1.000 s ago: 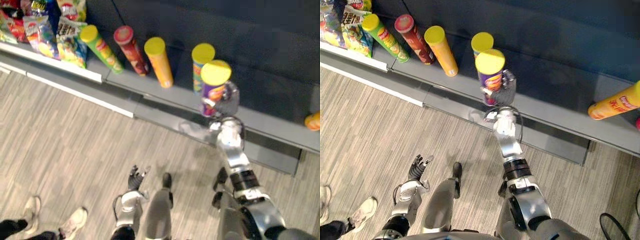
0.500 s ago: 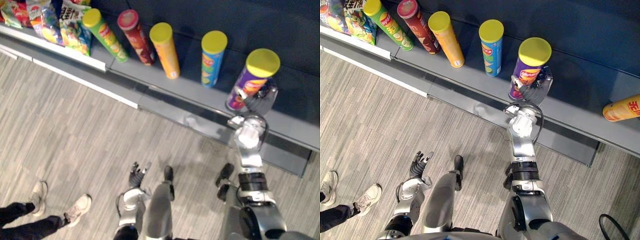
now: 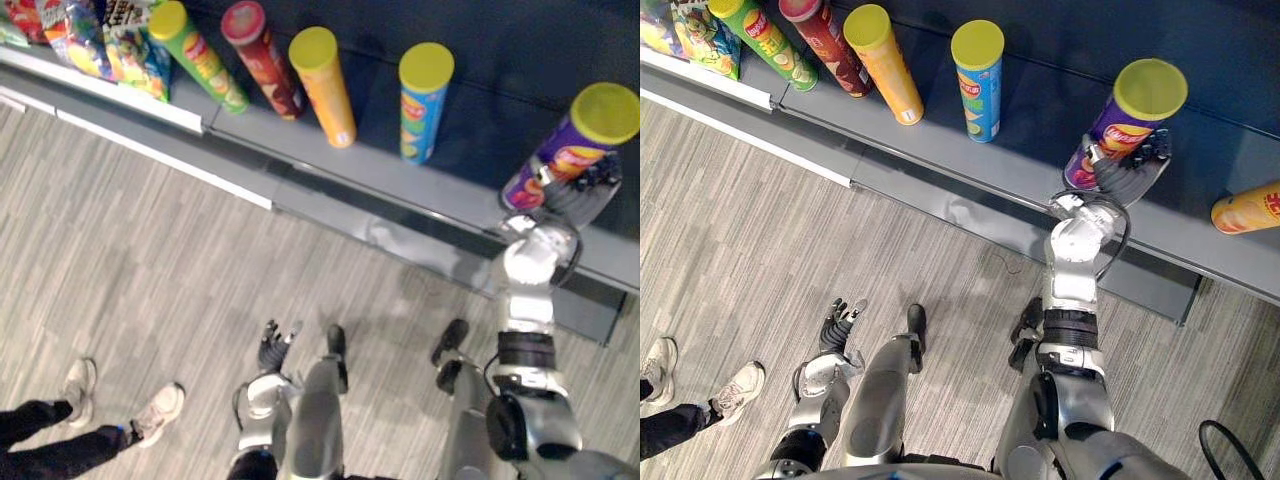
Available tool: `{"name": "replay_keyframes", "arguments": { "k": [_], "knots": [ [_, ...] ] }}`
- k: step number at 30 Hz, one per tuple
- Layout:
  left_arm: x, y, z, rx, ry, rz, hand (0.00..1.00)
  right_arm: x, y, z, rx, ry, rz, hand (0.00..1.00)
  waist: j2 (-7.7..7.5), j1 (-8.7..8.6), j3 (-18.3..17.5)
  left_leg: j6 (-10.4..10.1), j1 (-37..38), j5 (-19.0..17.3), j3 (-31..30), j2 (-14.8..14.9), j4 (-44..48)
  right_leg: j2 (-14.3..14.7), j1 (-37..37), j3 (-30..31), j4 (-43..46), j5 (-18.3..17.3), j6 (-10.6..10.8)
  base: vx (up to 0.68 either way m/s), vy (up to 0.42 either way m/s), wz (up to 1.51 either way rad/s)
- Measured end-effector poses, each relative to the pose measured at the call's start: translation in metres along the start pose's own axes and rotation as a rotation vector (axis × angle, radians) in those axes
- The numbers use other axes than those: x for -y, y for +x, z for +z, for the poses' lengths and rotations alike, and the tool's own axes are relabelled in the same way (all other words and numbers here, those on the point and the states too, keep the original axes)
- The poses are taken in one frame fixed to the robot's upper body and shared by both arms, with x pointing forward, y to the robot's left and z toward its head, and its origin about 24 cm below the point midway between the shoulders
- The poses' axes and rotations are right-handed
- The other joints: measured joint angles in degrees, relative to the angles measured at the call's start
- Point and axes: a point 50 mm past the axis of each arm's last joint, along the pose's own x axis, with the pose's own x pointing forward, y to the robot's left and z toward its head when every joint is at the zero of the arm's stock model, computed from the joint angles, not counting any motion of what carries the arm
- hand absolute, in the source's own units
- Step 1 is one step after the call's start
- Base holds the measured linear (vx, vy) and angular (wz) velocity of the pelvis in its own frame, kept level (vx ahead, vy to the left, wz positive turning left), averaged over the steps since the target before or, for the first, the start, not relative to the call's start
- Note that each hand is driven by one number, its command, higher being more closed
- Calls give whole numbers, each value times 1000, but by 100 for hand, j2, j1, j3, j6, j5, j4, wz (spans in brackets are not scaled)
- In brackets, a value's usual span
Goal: Put the gum and the chips on the shelf.
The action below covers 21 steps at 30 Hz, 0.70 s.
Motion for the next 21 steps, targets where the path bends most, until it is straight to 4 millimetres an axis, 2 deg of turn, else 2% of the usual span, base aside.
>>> {"name": "replay_keyframes", "arguments": {
  "k": [12,17,21],
  "knots": [
    [9,0,12,58,-13,-49,0,-11,30,22,40,66,-33,100,7,12,6,20,-430,15,29,-15,110,-92,-455,-52,128,2,-6,24,8,0],
    [9,0,11,51,-52,-45,0,-8,33,20,27,61,-65,100,10,6,7,42,-497,-27,25,-8,214,-114,-498,-51,196,-23,-34,0,0,0],
    [12,0,22,98,-64,-58,0,-6,35,20,30,53,-77,100,44,9,38,47,-708,-39,65,4,320,-181,-701,-59,312,-91,-31,-15,13,5]
  ]
}}
